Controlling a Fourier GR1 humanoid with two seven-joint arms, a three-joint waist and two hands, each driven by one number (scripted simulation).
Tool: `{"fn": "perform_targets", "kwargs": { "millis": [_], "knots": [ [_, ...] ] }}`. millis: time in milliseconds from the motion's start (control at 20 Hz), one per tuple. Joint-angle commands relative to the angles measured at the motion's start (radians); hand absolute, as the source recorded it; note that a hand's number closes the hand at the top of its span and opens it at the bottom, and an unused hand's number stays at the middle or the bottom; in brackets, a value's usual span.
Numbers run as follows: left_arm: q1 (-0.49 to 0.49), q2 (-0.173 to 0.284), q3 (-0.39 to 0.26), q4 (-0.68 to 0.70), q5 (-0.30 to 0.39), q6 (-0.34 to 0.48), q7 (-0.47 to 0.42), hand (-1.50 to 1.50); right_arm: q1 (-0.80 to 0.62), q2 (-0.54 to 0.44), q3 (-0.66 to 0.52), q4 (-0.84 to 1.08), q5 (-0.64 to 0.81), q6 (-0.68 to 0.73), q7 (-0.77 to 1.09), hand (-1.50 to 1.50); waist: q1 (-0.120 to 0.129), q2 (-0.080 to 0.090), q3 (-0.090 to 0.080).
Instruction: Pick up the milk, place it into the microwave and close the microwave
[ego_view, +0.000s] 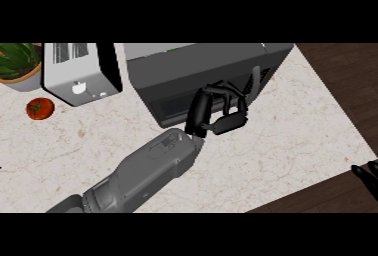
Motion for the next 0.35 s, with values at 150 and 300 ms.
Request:
{"fn": "perform_targets", "kwargs": {
  "millis": [150, 300],
  "knots": [
    [-0.067, 0.001, 0.050, 0.107, 0.036, 0.005, -0.005, 1.50, -0.007, -0.015, 0.004, -0.015, -0.016, 0.002, 0.016, -1.50, -0.009, 0.021, 0.000],
    [-0.053, 0.001, 0.037, 0.115, 0.045, 0.005, -0.019, 1.50, -0.004, -0.013, 0.008, -0.021, -0.027, 0.000, 0.018, -1.50, -0.014, 0.024, 0.000]
  ]
}}
